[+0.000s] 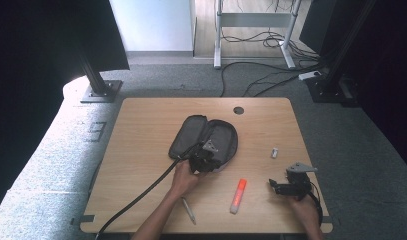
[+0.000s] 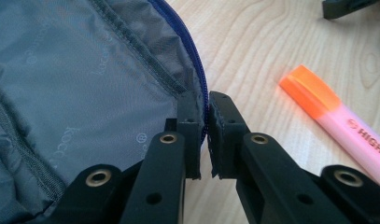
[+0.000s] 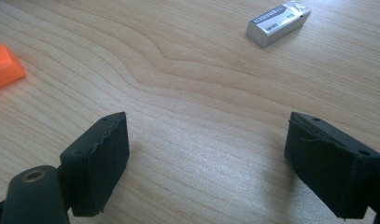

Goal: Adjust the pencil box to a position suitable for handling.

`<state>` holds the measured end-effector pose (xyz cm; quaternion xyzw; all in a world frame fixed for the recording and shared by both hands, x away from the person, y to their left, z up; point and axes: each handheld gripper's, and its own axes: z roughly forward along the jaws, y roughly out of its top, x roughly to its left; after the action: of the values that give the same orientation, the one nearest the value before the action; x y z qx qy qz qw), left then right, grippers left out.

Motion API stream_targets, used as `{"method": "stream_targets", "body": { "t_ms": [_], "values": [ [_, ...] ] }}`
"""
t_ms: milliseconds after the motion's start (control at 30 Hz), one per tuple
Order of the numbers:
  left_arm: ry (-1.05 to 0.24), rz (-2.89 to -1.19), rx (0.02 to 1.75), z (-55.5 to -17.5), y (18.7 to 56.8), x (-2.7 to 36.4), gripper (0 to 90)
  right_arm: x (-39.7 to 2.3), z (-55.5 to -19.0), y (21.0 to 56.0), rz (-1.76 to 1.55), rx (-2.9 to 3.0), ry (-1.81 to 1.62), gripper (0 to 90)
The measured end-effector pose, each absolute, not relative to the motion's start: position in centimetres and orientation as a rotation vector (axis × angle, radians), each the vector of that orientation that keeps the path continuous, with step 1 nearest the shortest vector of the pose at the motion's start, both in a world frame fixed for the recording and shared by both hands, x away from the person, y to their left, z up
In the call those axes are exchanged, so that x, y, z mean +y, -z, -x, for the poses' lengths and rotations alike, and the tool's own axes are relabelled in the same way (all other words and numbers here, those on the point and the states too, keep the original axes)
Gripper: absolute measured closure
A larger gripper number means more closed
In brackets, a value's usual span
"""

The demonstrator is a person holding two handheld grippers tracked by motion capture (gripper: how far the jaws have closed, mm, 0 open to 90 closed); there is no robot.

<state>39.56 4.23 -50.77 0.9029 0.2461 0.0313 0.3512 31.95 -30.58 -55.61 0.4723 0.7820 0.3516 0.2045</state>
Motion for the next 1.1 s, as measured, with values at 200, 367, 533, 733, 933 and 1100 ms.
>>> {"method": "stream_targets", "body": {
  "t_ms": [200,367,533,733,933,1100],
  "values": [
    [-0.074,-2.332,0.631,-38.4,50.8,4.0,81.4,-30.6,-31.9,55.6,-1.317,2.180,-0.980,13.5],
    [-0.086,-2.330,0.618,-37.0,51.0,3.8,80.2,-30.6,-32.0,55.6,-1.317,2.180,-0.980,13.6],
    [-0.074,-2.323,0.610,-36.3,51.0,3.8,79.8,-30.6,-31.9,55.6,-1.317,2.180,-0.980,13.5],
    [-0.062,-2.317,0.607,-35.2,51.0,4.0,78.7,-30.6,-31.9,55.6,-1.317,2.180,-0.980,13.5],
    [-0.048,-2.319,0.592,-34.1,51.0,4.0,78.4,-30.6,-31.9,55.6,-1.317,2.180,-0.979,13.5],
    [-0.042,-2.318,0.580,-33.7,51.1,3.9,78.9,-30.6,-31.9,55.6,-1.317,2.180,-0.979,13.5]
  ]
}}
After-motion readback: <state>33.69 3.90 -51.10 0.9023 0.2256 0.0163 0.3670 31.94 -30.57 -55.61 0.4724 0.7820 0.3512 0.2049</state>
